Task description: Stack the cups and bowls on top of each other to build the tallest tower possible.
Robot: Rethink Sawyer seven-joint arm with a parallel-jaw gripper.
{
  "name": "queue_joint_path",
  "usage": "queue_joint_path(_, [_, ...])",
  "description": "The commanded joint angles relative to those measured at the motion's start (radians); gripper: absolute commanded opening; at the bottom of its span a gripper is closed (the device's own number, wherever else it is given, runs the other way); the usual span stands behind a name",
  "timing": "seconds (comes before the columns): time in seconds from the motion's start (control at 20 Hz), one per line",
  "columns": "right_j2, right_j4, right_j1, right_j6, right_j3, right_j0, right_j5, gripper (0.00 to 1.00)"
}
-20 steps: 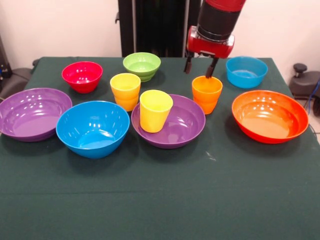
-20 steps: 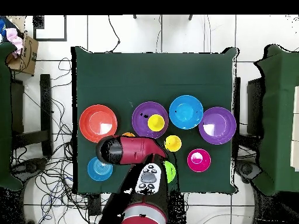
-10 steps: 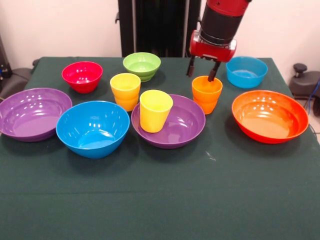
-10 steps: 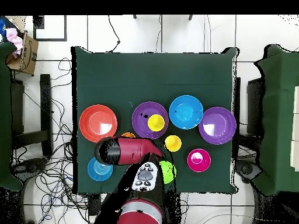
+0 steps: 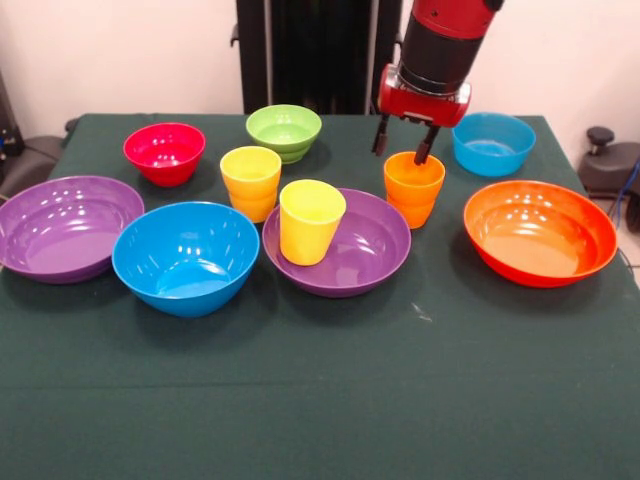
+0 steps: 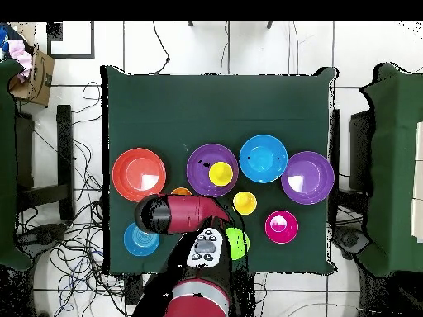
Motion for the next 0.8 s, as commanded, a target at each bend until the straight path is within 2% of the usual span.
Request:
queue_joint_path(0.05, [0.072, 0.01, 0.048, 0.147, 0.018, 0.002, -0.06, 1.0])
queue_joint_path(0.3, [0.07, 0.003, 0.07, 0.147, 0.013, -0.005, -0.089, 1.0])
queue_joint_path(0.8, [0.071, 0.006, 0.058, 0.145, 0.02, -0.006, -0.081, 1.0])
